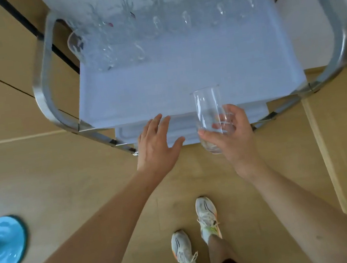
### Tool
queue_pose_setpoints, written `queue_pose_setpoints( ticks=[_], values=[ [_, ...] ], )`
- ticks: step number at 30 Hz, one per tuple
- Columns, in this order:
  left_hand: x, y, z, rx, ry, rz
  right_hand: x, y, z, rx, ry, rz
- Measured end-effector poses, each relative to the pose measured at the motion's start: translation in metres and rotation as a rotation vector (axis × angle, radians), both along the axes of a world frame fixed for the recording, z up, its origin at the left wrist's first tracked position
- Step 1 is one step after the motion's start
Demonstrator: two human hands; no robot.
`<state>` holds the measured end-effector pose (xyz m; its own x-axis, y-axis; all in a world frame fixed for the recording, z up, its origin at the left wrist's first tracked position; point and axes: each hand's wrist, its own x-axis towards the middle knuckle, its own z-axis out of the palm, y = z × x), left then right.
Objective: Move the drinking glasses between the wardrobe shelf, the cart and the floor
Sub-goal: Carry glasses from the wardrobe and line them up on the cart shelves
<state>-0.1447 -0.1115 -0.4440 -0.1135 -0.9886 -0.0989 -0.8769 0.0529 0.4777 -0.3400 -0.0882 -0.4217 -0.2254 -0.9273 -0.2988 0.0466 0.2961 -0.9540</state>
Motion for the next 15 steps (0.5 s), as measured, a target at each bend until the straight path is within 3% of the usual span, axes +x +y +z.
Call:
queue_pose_setpoints(
  ticks=[7, 15],
  values=[
    [0.009, 0.042, -0.095, 0.09, -0.039, -0.044, 0.005, 0.03, -0.089, 0.031, -0.016, 0.007],
    [0.018, 0.015, -0.195, -0.028, -0.06, -0.06, 0.017, 0.022, -0.194, -0.04, 0.081, 0.011]
  ],
)
